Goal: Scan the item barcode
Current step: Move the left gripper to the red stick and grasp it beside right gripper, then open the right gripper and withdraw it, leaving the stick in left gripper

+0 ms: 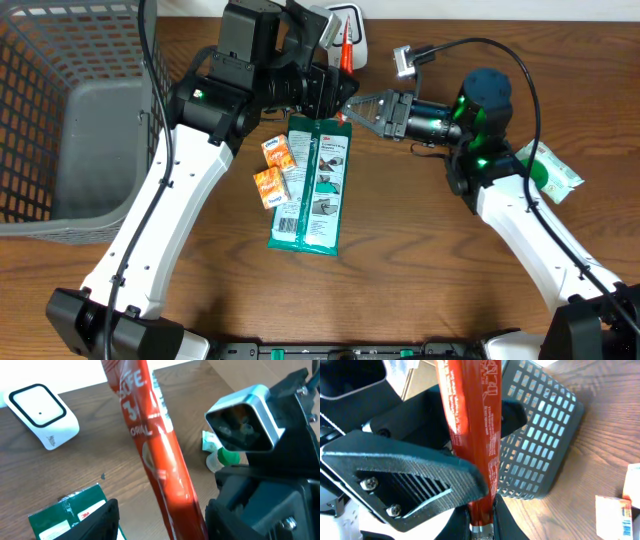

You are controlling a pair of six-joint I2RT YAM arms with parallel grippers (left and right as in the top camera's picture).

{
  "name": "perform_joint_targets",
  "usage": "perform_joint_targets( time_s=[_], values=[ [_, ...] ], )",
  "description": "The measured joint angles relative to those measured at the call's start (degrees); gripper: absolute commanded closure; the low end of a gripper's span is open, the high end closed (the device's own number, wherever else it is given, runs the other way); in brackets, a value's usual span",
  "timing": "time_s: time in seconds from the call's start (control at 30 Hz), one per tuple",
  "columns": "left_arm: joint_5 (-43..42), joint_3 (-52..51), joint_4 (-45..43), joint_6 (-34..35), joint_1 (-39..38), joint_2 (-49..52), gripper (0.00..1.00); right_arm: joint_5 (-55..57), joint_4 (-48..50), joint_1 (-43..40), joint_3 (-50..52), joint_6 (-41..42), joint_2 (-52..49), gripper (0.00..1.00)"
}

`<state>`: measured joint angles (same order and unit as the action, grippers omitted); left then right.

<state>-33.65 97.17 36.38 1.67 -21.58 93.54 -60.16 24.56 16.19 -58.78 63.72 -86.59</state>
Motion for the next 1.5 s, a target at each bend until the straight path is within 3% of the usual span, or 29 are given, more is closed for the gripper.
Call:
perform_joint_targets(
  time_s=[0.7,0.93,1.23,1.4,1.5],
  values=[
    [0.7,0.0,-0.5,3.3,0.1,0.0,0.48,3.9,1.2,1.3,0.0,0.6,0.0,0.99],
    [0.5,0.0,-0.4,3.9,0.1,0.0,0.59,5.1,1.0,1.3,0.0,0.6,0.0,0.99],
    [-0.7,0.4,-0.4,4.1,0.2,0.0,0.61,6.3,3.2,2.1,0.2,0.6,-0.1,0.99],
    [-1.0,0.5,-0.2,4.1,0.4,0.0,0.86,7.2,3.6,2.7,0.3,0.8,-0.2,0.99],
    [-1.4,0.5,-0.2,4.2,0.2,0.0,0.87,7.3,3.6,2.7,0.4,0.8,-0.3,0.99]
  ],
)
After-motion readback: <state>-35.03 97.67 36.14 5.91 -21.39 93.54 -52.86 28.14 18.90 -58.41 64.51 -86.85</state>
